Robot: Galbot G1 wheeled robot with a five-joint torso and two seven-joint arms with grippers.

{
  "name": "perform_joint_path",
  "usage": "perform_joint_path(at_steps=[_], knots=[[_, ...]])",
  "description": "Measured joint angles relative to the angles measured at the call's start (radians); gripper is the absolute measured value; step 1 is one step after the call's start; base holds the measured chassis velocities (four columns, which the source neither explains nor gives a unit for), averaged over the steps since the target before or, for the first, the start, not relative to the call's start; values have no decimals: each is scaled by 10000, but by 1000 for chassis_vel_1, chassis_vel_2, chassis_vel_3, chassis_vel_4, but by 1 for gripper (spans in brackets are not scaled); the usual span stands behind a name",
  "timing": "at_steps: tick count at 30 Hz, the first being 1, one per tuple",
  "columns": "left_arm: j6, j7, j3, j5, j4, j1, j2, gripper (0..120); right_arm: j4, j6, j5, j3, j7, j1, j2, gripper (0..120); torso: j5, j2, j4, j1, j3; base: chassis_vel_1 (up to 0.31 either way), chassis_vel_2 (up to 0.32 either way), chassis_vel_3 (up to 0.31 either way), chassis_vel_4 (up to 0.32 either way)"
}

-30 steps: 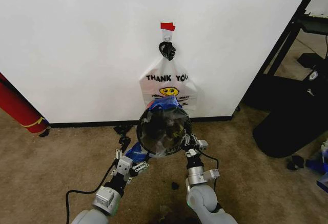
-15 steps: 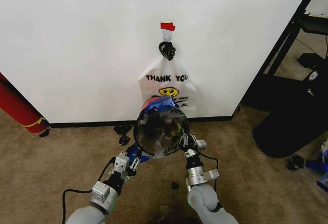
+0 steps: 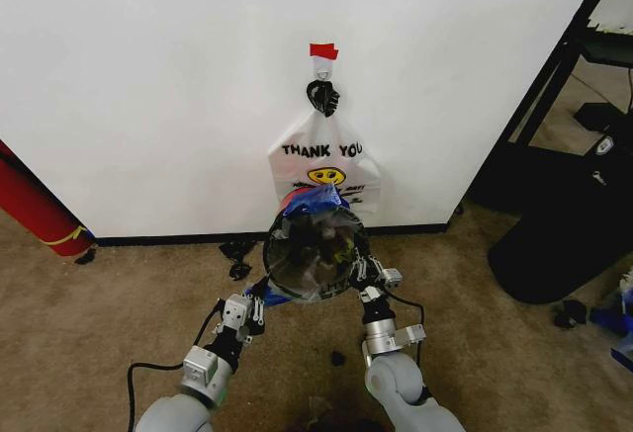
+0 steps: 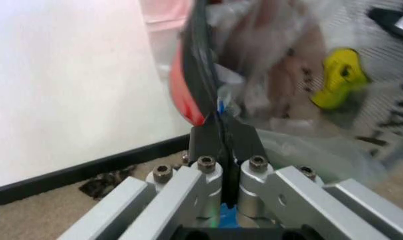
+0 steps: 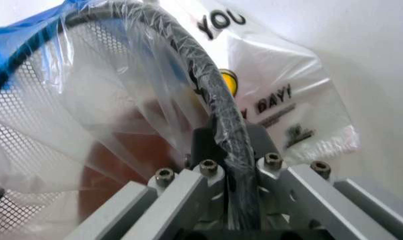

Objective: Pick up the garbage bag from the wall and place it over the trash bin.

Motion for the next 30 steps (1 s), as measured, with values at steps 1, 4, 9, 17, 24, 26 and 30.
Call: perform_joint_path(at_steps=[1, 4, 9, 17, 24, 26, 30], knots=[[7, -124, 0, 11, 35, -29, -59, 0, 0, -18, 25, -1, 17, -1, -13, 0, 0, 0, 0, 0, 0, 0, 0, 0, 0], [186, -917, -42, 42, 283, -200, -372, 0, 115, -244, 485, -29, 191, -45, -113, 0, 0, 0, 0, 0, 0, 0, 0, 0, 0], [369, -1396, -188, 35, 604, -343, -608, 0, 371, -709, 1024, -57, 428, -116, -284, 0, 0, 0, 0, 0, 0, 0, 0, 0, 0], [119, -900, 7, 139, 748, -362, -662, 0, 639, -1214, 1762, -172, 449, -163, -342, 0, 0, 0, 0, 0, 0, 0, 0, 0, 0], [-548, -524, 105, 525, 1234, -620, -820, 3, 704, -1446, 1856, -303, 357, -227, -329, 0, 0, 0, 0, 0, 0, 0, 0, 0, 0], [-782, -521, 44, 678, 1409, -622, -809, 11, 711, -1510, 1851, -302, 416, -230, -343, 0, -1, 0, 0, 0, 0, 0, 0, 0, 0], [-1200, -455, -149, 1102, 1705, -571, -722, 22, 768, -1650, 1804, -288, 745, -198, -372, 0, -2, 0, 0, 0, 0, 0, 0, 0, 0]])
